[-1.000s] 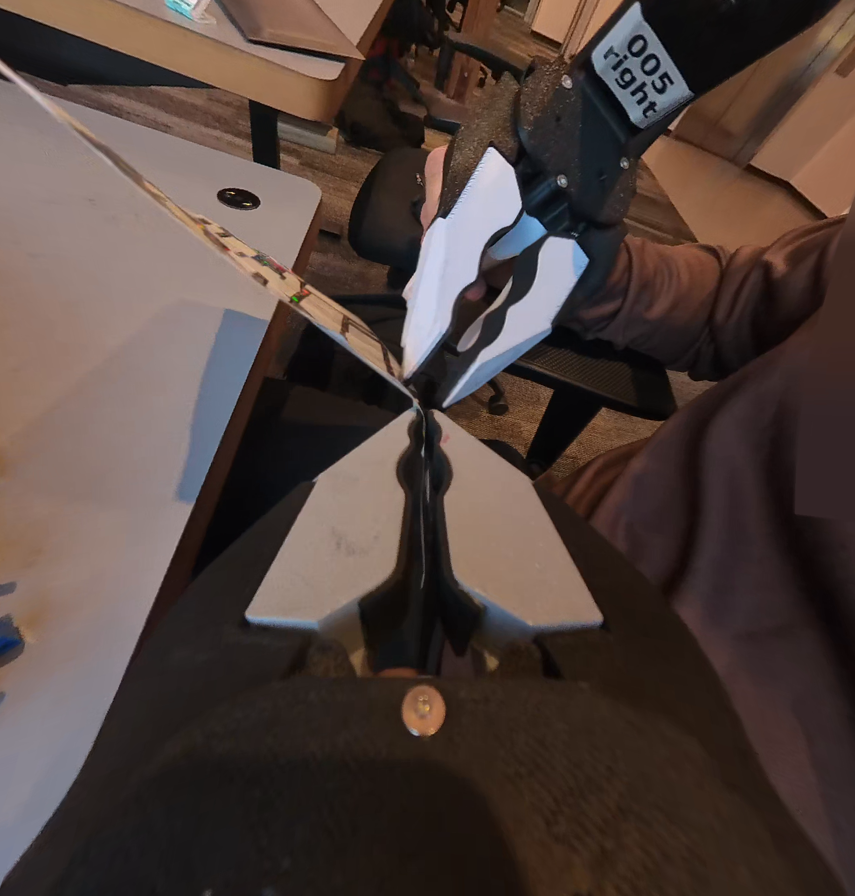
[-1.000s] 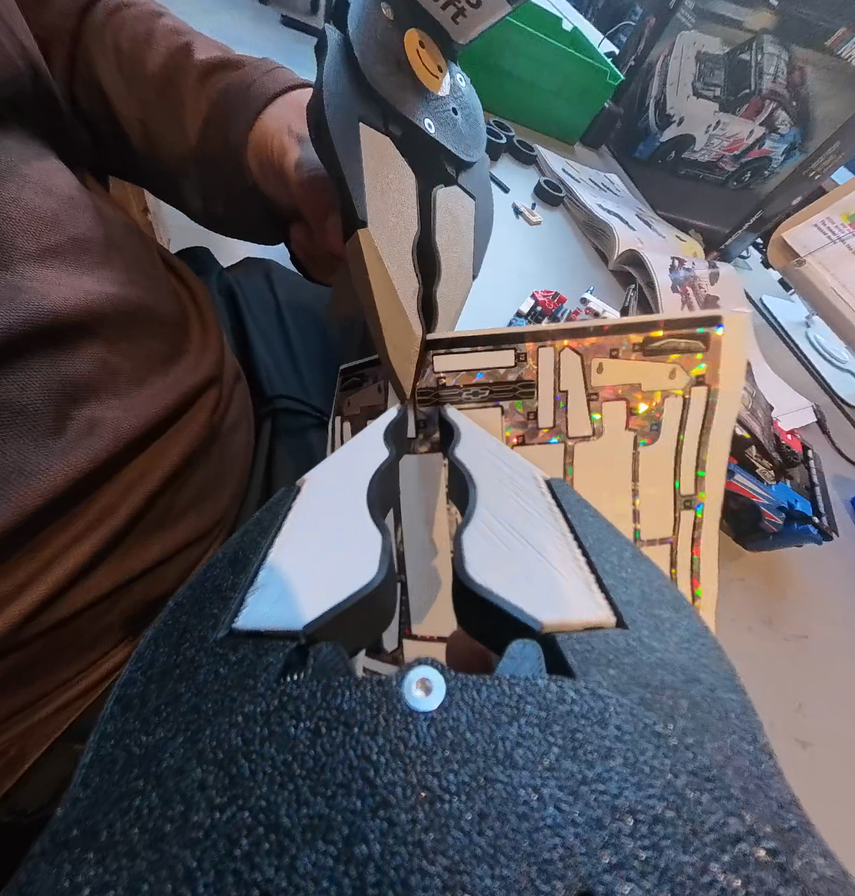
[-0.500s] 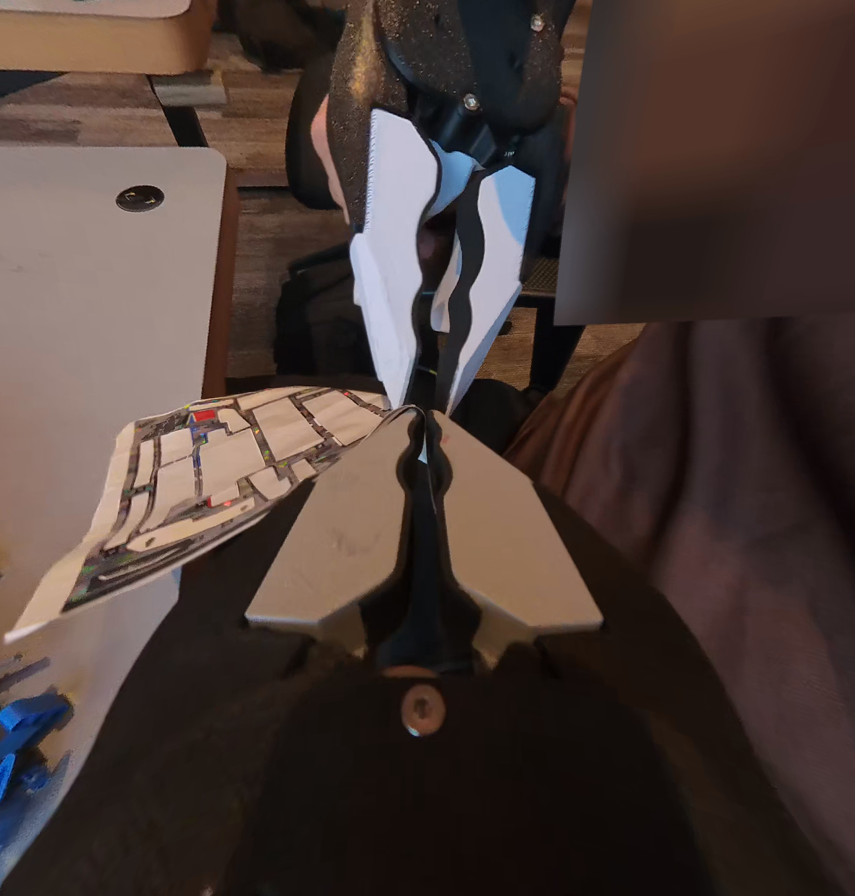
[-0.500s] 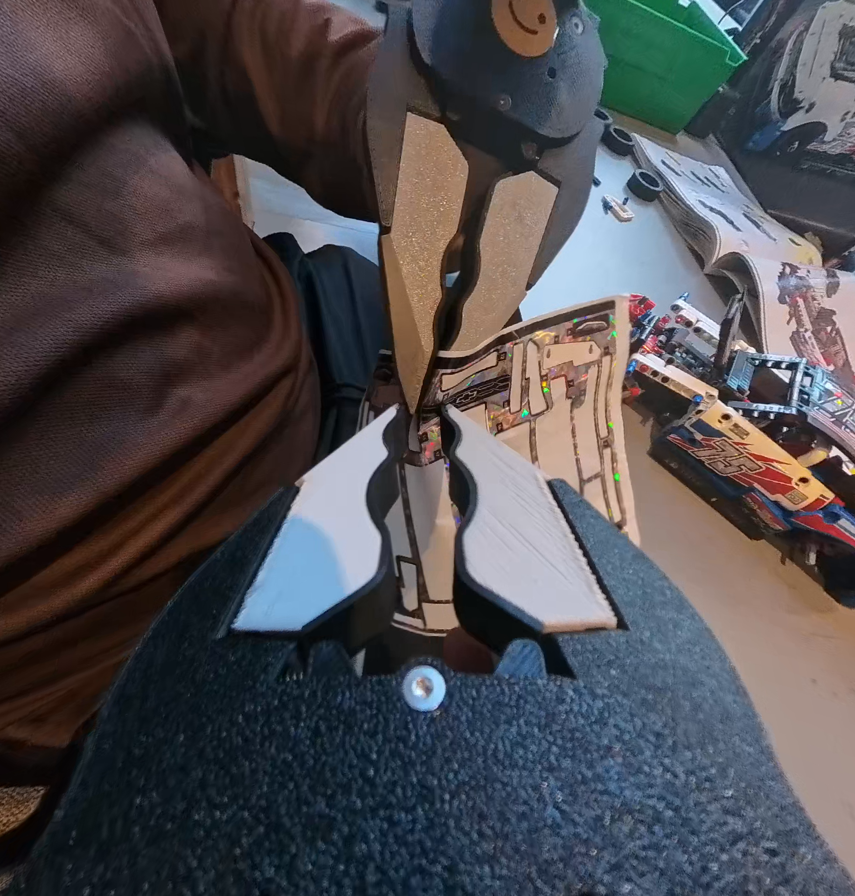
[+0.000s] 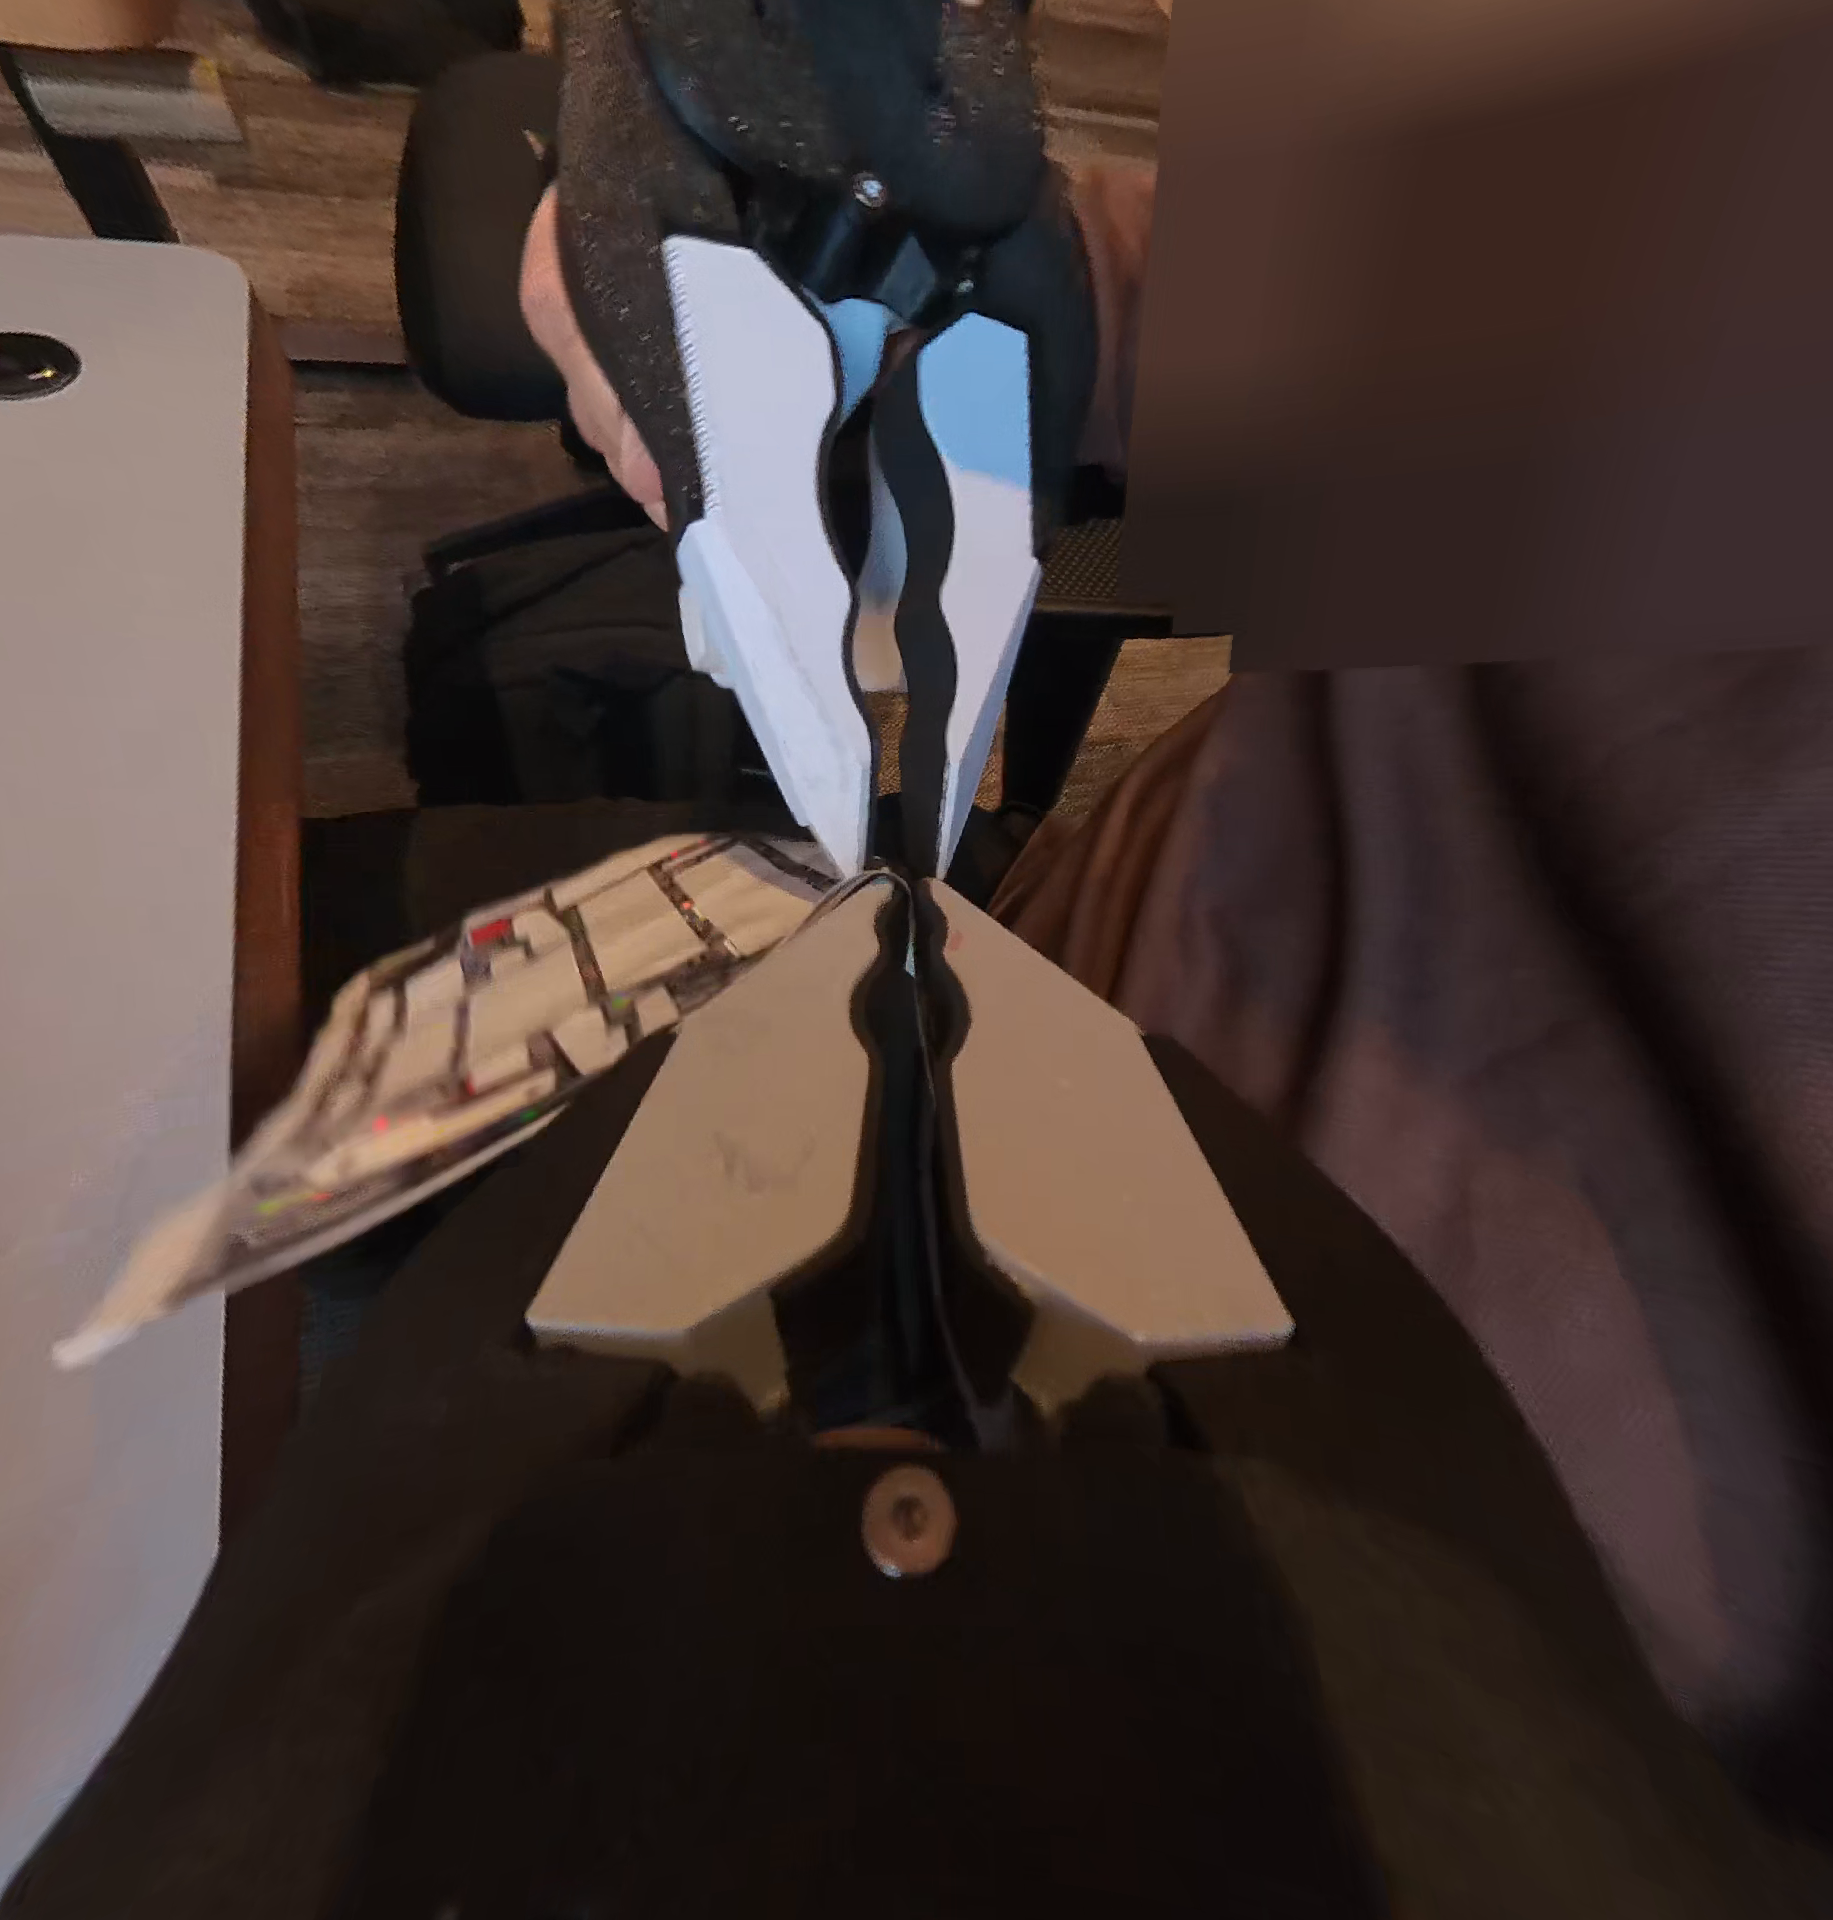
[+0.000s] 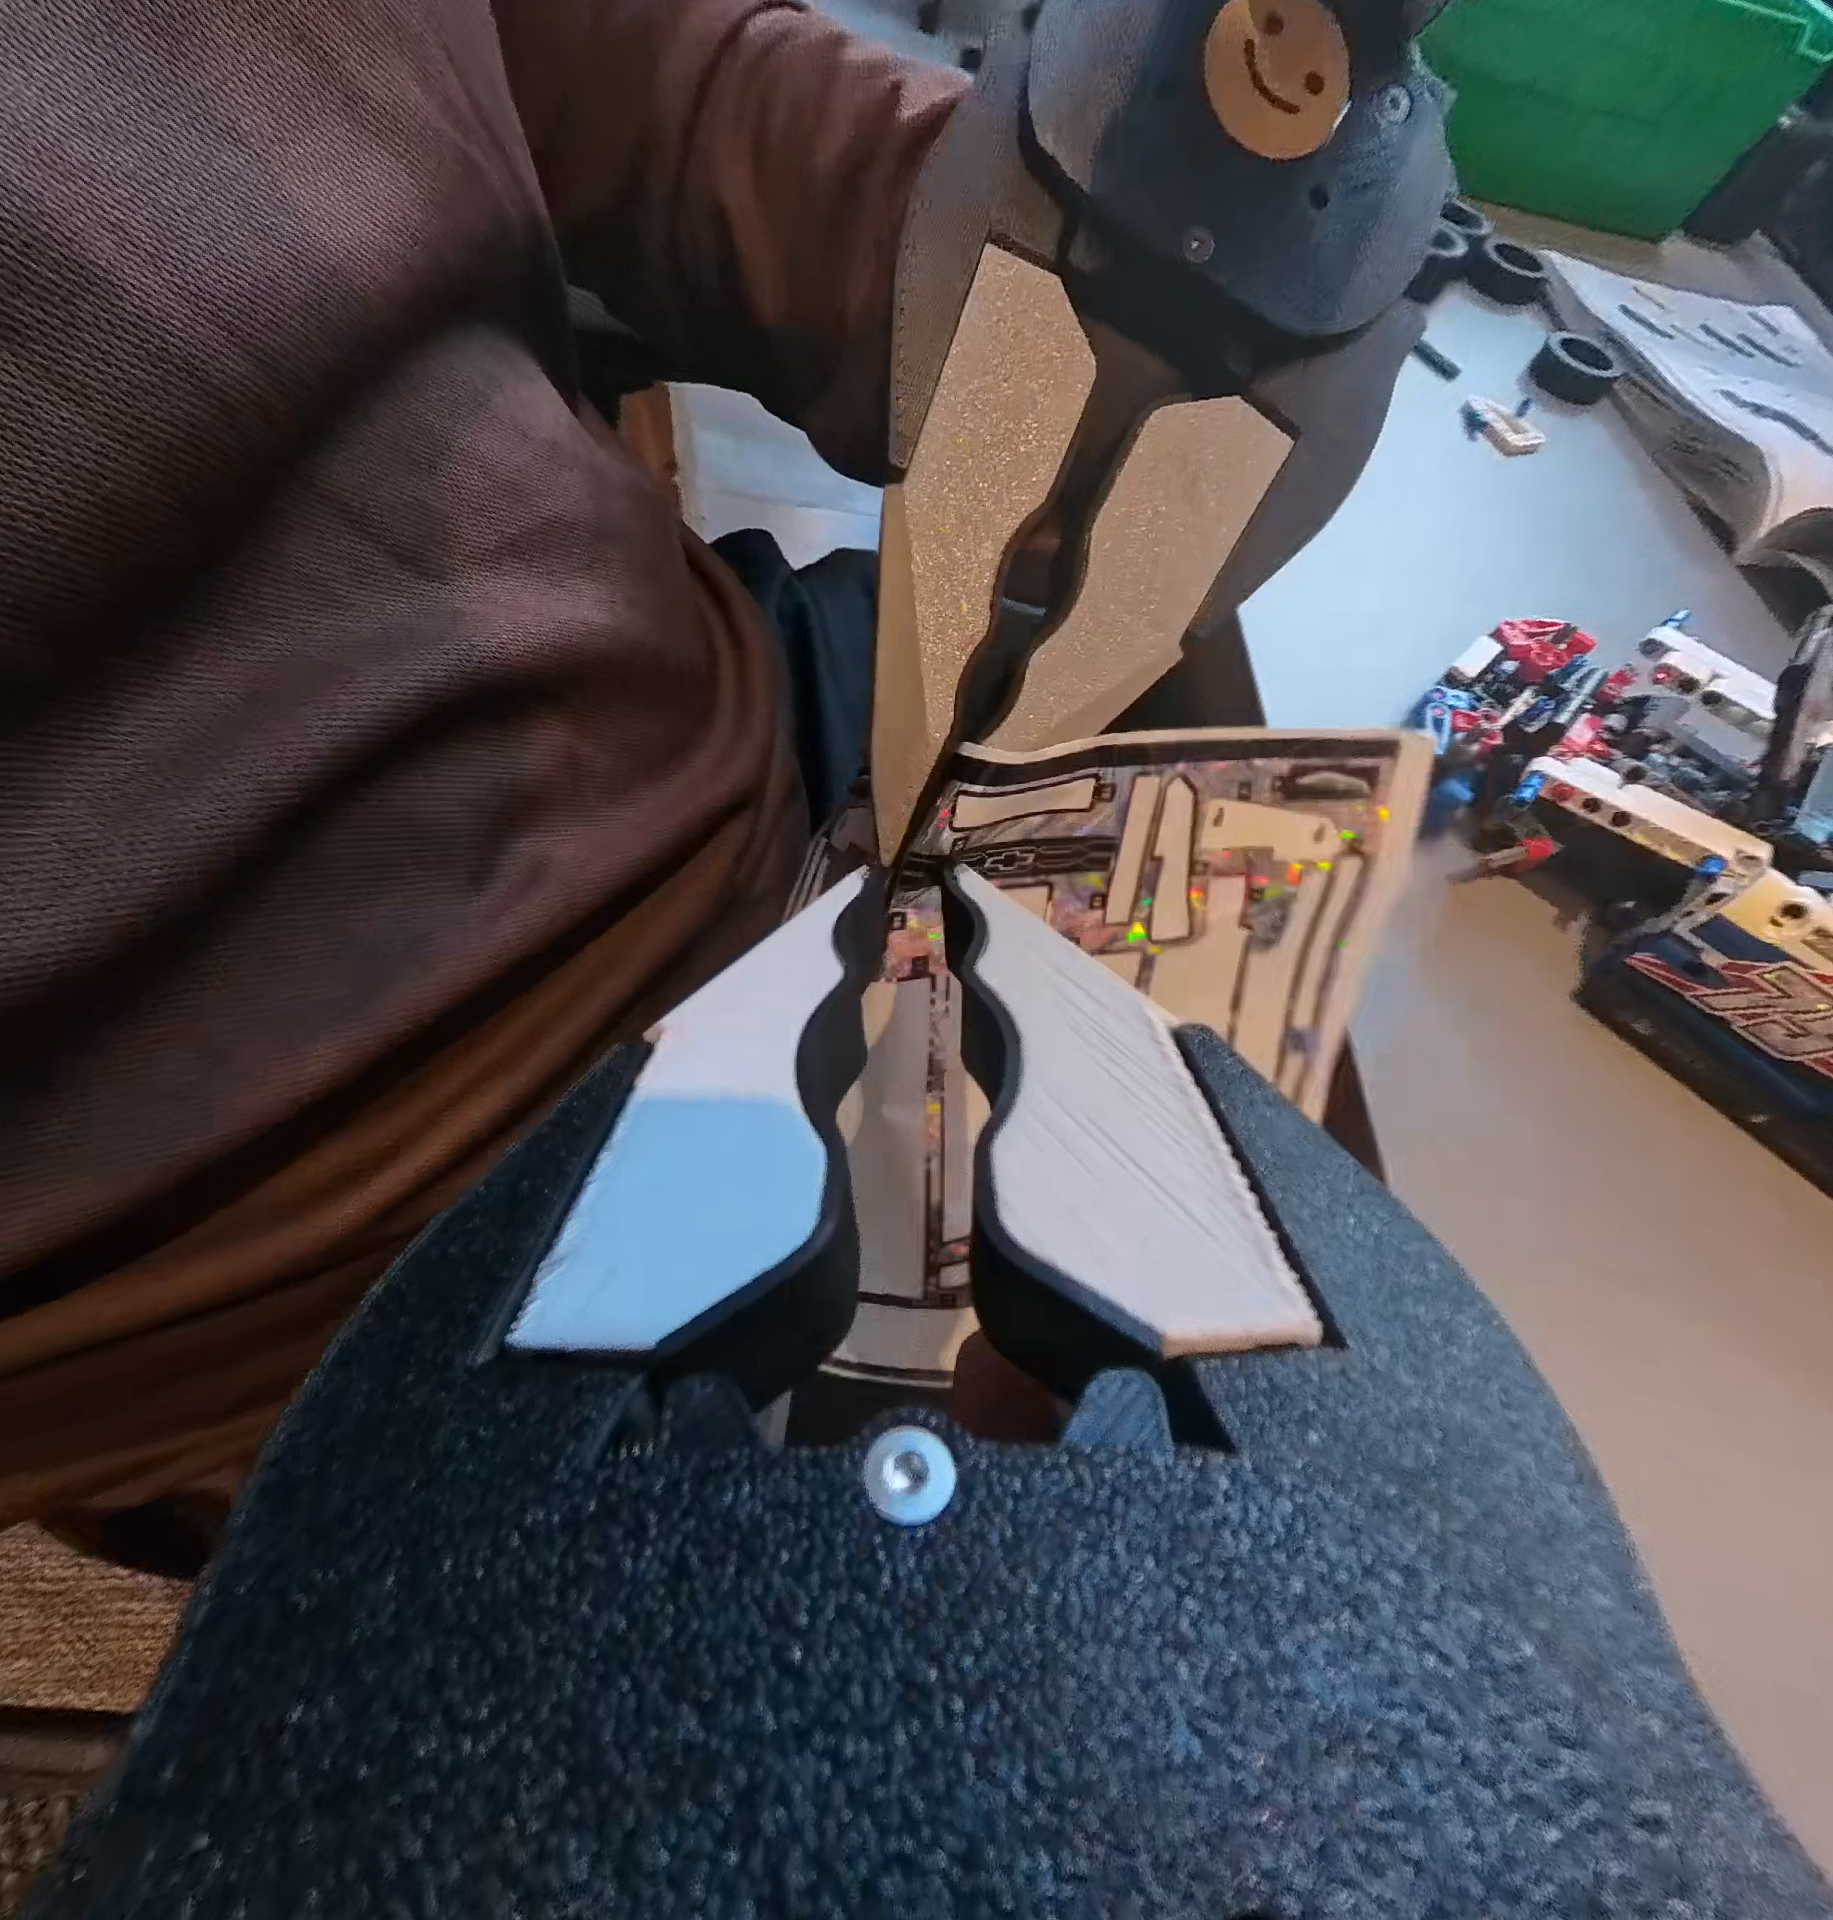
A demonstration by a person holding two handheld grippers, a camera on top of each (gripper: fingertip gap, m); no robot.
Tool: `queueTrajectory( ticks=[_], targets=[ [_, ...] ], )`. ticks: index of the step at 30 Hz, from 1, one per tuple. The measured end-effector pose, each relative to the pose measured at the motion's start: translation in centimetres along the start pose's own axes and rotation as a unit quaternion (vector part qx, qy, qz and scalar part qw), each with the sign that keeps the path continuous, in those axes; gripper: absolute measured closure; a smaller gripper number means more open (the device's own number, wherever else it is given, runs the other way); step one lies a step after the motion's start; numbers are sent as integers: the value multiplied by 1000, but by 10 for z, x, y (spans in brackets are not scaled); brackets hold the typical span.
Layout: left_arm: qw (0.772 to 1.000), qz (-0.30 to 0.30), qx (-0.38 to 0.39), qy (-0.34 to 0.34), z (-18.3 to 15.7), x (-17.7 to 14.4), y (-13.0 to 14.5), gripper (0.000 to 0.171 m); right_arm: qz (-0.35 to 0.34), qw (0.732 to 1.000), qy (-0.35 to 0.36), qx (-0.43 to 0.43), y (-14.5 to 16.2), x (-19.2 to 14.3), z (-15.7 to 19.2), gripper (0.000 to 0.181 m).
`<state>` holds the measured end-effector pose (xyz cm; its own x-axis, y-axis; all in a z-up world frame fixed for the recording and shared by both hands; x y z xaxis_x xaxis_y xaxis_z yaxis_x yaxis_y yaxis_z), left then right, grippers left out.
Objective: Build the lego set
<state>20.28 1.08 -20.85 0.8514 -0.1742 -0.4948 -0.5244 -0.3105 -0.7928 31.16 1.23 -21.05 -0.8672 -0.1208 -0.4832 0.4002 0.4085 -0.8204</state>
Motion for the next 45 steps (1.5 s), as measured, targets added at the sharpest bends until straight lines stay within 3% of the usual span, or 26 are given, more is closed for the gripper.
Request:
queueTrajectory(
  ticks=[9,15,21,24,30,34,41,45],
  targets=[
    [1000,-9,5,-21,-1,-6,-4,171,-25,999,-2,34,-1,-2,-6,174],
    [998,-20,25,-45,-9,-10,-12,171,-80,992,-32,94,-2,-8,-10,177],
    [991,3,-73,-111,3,-19,-18,171,19,995,97,5,-9,-4,-17,178],
    [986,12,-116,-120,6,-21,-19,171,49,991,124,-18,-12,0,-17,178],
    [981,45,-111,-151,7,-19,-15,171,52,992,114,19,-6,7,-18,179],
    [981,28,-139,-132,9,-21,-16,171,27,993,105,47,-5,4,-21,180],
    [982,29,-138,-126,10,-19,-12,171,-26,985,37,169,4,6,-26,180],
    [980,14,-154,-128,13,-22,-12,171,-12,989,70,131,1,7,-27,180]
  ],
)
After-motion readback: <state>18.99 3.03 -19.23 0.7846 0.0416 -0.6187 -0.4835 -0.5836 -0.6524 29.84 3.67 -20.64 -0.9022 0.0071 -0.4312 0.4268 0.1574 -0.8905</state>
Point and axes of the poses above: each gripper's, where its closed fingertips meet, x out along the fingers, y out of its underside, z = x × y across the jaws, the point moved 7 cm from there along -x, back along the fingers, and after that the axes turned 11 degrees about -x, right-handed, at the moved point
